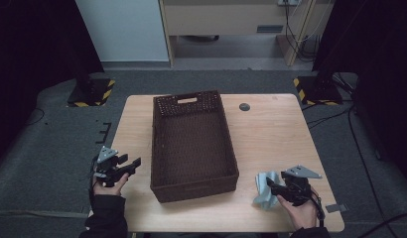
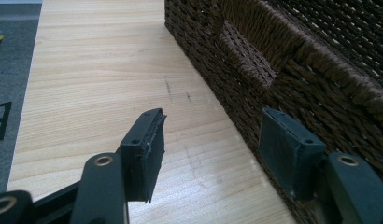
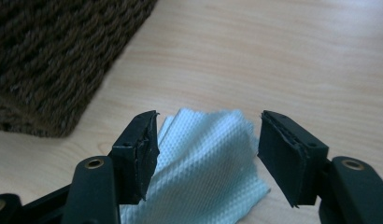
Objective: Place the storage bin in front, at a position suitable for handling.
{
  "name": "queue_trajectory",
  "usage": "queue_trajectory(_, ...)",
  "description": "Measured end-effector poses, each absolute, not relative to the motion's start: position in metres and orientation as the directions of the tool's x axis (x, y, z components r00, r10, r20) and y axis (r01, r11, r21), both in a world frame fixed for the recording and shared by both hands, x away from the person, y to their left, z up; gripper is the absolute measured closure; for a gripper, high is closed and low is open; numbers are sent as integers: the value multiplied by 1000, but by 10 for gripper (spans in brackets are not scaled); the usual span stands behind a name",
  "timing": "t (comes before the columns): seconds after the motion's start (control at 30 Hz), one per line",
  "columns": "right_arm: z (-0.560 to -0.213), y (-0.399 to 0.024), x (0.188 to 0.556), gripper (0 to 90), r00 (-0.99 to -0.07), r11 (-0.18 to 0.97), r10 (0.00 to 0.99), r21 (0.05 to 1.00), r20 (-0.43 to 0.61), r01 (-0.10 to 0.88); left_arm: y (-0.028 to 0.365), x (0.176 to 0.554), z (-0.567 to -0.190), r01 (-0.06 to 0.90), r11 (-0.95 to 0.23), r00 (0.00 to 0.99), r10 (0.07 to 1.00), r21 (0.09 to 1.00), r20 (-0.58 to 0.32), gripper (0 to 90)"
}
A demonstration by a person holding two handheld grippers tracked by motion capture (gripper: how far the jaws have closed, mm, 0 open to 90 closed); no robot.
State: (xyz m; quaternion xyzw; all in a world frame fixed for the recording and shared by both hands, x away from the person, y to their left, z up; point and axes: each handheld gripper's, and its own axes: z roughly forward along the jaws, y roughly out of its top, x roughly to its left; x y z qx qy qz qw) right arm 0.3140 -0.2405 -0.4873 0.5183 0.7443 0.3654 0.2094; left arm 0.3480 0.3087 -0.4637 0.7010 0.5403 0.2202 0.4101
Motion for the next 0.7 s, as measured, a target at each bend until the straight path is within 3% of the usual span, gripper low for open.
queue_trajectory(0.17,-493,-237,315,396,-375,201,924,739,74,643,310,348,-463,574,-68,315,938,816,-144,401)
queue_trajectory(0.27,-497,-235,316,452,-377,212,924,723,71,658,309,348,-463,575,-66,315,938,815,-146,401)
queue_trajectory(0.6,-503,-233,324,813,-412,262,908,666,75,698,307,349,-463,574,-68,320,936,816,-147,401)
queue_trajectory(0.7,-501,-233,329,831,-420,262,904,674,78,691,308,348,-462,569,-68,320,936,820,-144,401)
